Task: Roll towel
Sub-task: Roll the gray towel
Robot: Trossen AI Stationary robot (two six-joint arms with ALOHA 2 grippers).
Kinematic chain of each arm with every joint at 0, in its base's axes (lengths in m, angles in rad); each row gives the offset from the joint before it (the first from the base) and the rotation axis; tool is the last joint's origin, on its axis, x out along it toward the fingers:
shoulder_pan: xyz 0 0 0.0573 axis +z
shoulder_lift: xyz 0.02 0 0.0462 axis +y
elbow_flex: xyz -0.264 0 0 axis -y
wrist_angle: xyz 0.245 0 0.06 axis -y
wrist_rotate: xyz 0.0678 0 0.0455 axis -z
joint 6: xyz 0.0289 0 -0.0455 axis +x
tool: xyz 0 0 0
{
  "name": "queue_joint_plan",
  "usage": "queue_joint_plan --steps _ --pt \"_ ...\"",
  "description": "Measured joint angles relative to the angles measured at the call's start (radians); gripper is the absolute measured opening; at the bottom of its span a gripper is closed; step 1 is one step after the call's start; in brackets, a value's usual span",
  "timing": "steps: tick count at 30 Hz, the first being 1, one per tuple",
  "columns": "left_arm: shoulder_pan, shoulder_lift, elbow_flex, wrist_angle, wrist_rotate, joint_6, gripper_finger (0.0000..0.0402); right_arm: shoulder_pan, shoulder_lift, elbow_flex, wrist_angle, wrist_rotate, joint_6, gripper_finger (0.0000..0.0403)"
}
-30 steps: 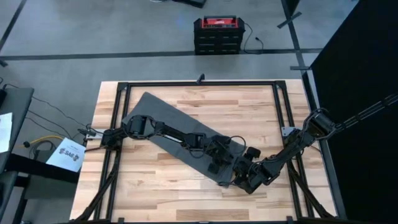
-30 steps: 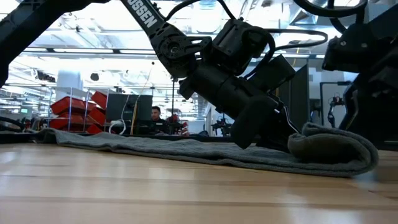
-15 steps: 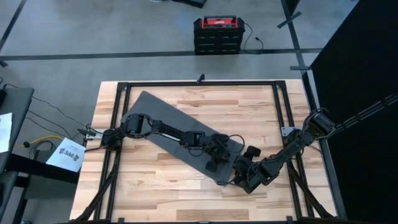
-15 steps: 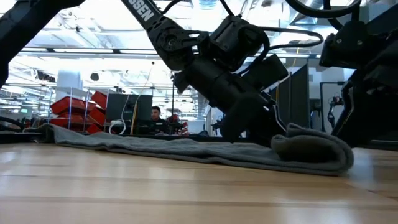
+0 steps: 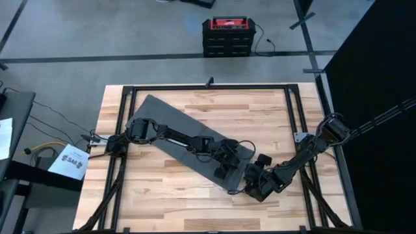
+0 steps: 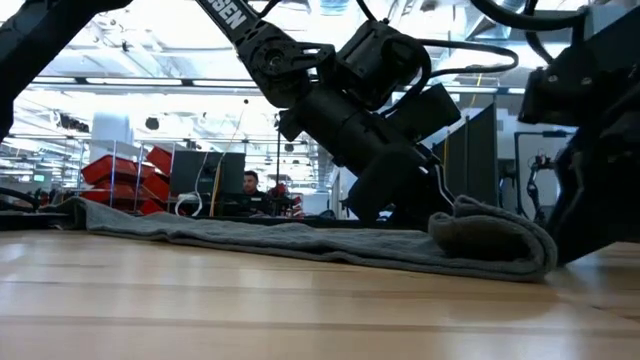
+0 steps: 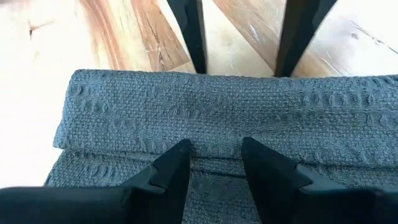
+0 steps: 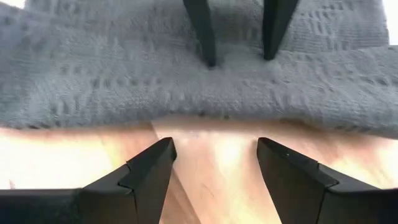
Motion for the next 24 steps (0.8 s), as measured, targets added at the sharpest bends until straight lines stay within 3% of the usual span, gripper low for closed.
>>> queue_joint_plan --steps 8,15,24 --pt "0.002 -0.001 -0.026 0.053 0.0 -0.013 0.0134 -0.072 0.001 -0.061 0.19 -0.005 -0.155 0.0226" --pt "0.002 -0.002 -0.023 0.057 -0.025 -0.007 0.0134 -0.098 -0.022 -0.058 0.187 0.003 -0.221 0.0226" --pt "0.004 -0.089 0.001 -0.08 -0.065 0.061 0.0134 -0.108 -0.036 -0.056 0.176 0.02 -0.239 0.0226"
